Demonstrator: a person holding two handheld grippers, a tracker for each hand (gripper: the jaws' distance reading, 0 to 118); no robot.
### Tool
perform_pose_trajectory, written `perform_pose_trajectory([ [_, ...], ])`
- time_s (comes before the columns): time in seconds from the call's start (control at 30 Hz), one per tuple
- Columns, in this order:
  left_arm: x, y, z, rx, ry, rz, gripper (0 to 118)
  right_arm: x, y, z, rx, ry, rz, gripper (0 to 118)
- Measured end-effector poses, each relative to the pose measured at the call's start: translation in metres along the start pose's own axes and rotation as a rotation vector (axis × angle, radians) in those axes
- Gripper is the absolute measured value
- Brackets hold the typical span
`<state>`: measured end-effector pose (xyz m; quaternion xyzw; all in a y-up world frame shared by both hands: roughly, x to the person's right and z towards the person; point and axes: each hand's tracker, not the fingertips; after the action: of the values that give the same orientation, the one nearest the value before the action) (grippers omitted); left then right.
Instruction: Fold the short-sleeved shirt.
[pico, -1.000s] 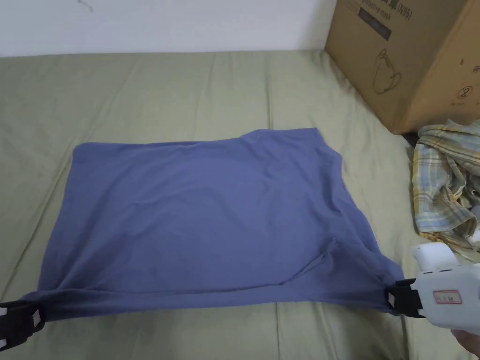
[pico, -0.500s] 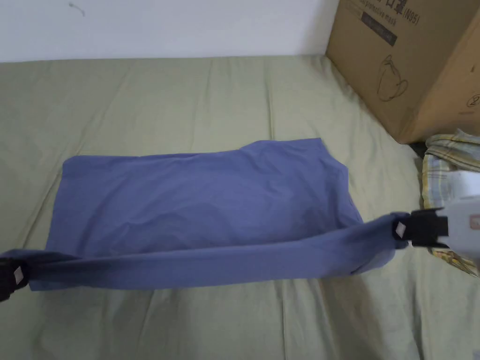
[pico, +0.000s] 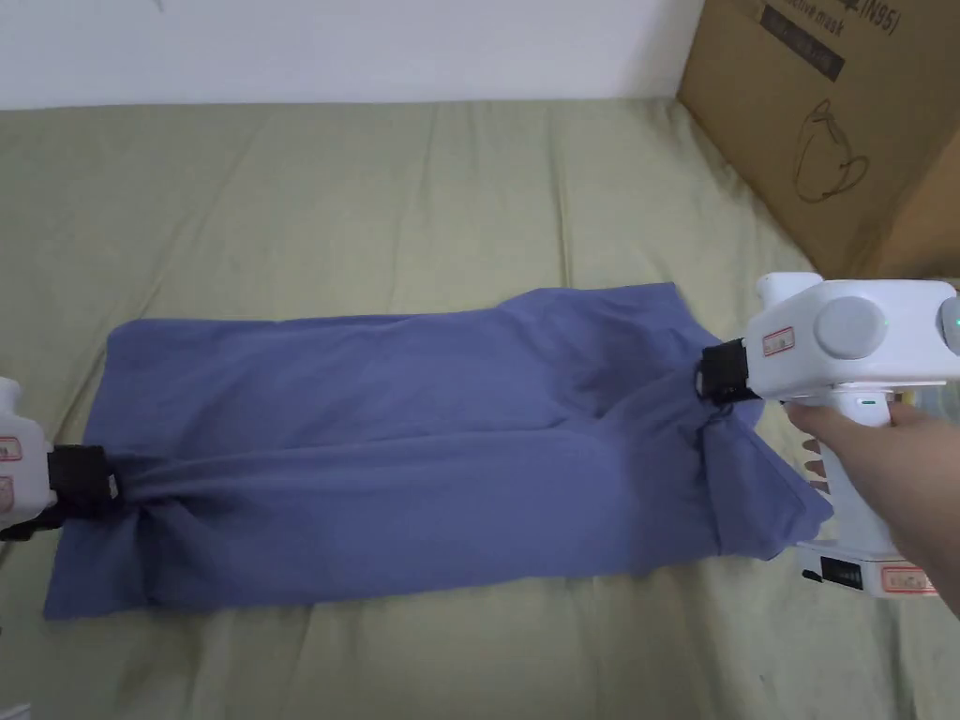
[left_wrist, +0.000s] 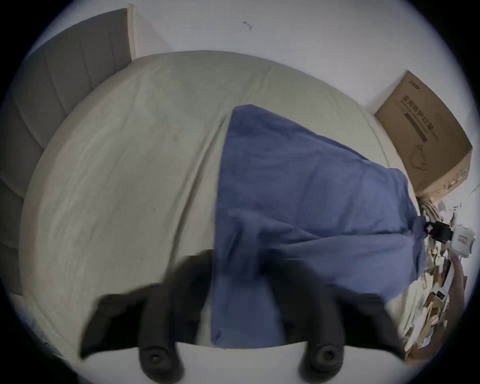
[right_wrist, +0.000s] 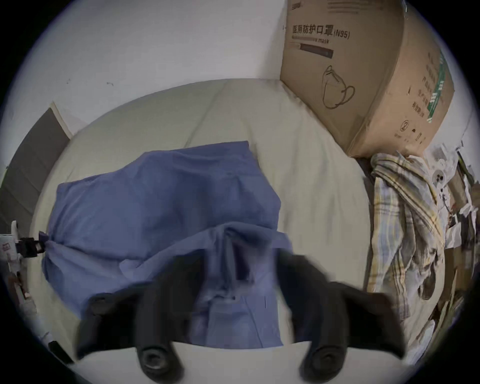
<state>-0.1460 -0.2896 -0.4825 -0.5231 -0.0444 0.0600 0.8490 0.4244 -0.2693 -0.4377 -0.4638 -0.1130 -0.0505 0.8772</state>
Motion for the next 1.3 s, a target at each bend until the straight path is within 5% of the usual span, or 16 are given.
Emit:
perform_pose_trajectory([
  [0.03, -0.005, 0.000, -0.002, 0.008, 0.012, 0.003, 113, 0.000, -0.003, 0.001, 0.004, -0.003, -0.003, 96],
  [0.07, -0.009, -0.002, -0.001, 0.016, 0.013, 0.011, 116, -0.001, -0.009, 0.005, 0.028, 0.006, -0.016, 96],
  [0.37, -0.028, -0.057, 0.073, 0.163, -0.095, -0.009, 111, 0.004, -0.071, 0.095, 0.177, 0.125, -0.080, 96],
  [0.4, -0.029, -0.066, 0.085, 0.181, -0.096, -0.030, 104, 0.005, -0.081, 0.104, 0.188, 0.169, -0.085, 95],
  [0.43, -0.029, -0.072, 0.092, 0.188, -0.082, -0.041, 84, 0.006, -0.089, 0.113, 0.200, 0.196, -0.088, 83],
  [0.5, -0.029, -0.090, 0.108, 0.195, -0.064, -0.068, 21, 0.008, -0.105, 0.124, 0.185, 0.236, -0.098, 22],
  [0.53, -0.029, -0.099, 0.111, 0.189, -0.056, -0.071, 0, 0.007, -0.112, 0.125, 0.175, 0.234, -0.099, 1],
  [0.77, -0.049, -0.105, 0.094, 0.092, -0.112, 0.018, 1, 0.001, -0.138, 0.133, 0.133, 0.235, -0.106, 1],
  [0.8, -0.048, -0.100, 0.089, 0.089, -0.094, 0.023, 5, 0.003, -0.140, 0.132, 0.124, 0.241, -0.118, 1],
  [0.83, -0.047, -0.093, 0.082, 0.094, -0.078, 0.029, 27, 0.004, -0.142, 0.131, 0.117, 0.250, -0.133, 1],
  [0.93, -0.048, -0.069, 0.054, 0.071, -0.067, 0.038, 116, 0.006, -0.143, 0.132, 0.105, 0.264, -0.159, 1],
  [1.17, -0.025, -0.057, -0.006, -0.027, -0.002, 0.019, 118, 0.016, -0.143, 0.127, 0.097, 0.236, -0.157, 1],
  [1.23, -0.016, -0.059, -0.017, -0.094, -0.073, -0.044, 114, 0.023, -0.141, 0.124, 0.096, 0.213, -0.164, 1],
  [1.3, 0.000, -0.063, -0.012, -0.062, 0.034, -0.188, 109, 0.028, -0.138, 0.125, 0.094, 0.195, -0.184, 1],
])
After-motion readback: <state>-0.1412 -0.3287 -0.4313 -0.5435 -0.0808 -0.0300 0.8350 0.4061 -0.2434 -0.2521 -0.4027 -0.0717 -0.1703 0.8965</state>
